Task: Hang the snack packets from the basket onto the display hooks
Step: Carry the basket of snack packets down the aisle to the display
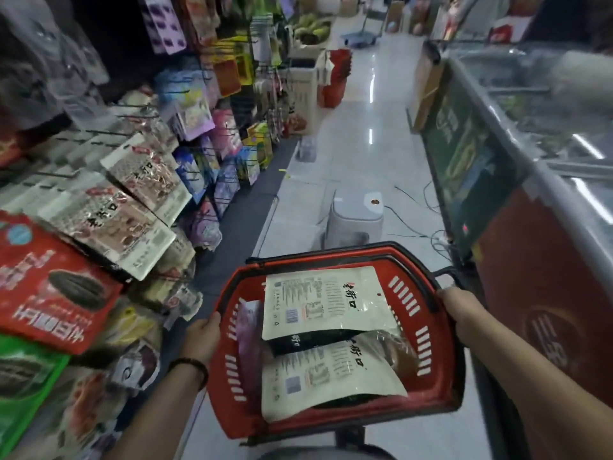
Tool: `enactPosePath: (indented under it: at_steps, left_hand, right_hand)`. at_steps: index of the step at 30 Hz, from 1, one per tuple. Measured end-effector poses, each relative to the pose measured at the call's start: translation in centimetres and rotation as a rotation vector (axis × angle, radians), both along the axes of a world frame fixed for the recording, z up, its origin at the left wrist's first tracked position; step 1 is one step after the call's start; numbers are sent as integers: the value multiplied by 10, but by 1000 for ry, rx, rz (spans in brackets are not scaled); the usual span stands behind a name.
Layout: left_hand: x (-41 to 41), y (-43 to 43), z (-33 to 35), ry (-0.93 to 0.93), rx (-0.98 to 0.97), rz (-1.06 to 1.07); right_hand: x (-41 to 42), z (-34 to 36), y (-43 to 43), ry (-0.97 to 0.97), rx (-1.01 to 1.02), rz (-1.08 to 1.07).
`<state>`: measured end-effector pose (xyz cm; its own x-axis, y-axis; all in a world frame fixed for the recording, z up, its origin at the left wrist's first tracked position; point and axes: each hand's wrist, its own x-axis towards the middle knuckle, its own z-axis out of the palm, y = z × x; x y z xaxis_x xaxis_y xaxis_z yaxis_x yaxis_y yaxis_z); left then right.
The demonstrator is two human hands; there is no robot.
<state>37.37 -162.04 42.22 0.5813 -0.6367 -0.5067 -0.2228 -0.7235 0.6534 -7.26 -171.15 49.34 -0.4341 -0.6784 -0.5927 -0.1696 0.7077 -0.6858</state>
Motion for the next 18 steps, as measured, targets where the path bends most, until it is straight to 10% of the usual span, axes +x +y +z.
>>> enactPosePath:
  at_steps: [18]
  left_hand:
    - [39, -387, -7, -46, -28, 112]
  right_hand:
    - [51, -8, -450, -17, 77, 110]
